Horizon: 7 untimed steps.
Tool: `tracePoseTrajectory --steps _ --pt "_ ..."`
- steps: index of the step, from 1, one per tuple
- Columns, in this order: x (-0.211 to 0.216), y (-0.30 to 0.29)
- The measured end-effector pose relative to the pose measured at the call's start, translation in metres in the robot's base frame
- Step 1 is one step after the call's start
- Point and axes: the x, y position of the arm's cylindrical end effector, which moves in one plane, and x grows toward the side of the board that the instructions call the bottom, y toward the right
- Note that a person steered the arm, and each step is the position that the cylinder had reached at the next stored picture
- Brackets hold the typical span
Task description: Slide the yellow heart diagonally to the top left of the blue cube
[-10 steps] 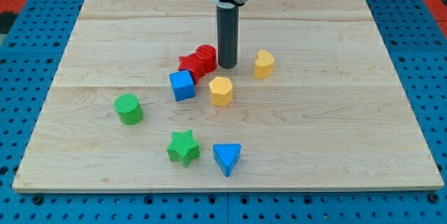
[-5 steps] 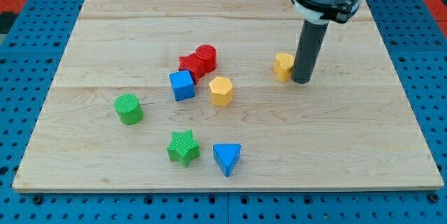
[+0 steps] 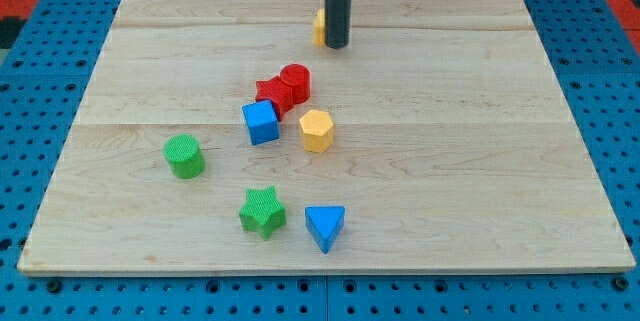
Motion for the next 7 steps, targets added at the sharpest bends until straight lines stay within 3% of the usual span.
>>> tracePoseTrajectory --steps 2,3,4,7 --pt "-0.055 -0.014" --pt "-0.074 0.035" --pt "-0.096 0.011" --pt "-0.077 -0.084"
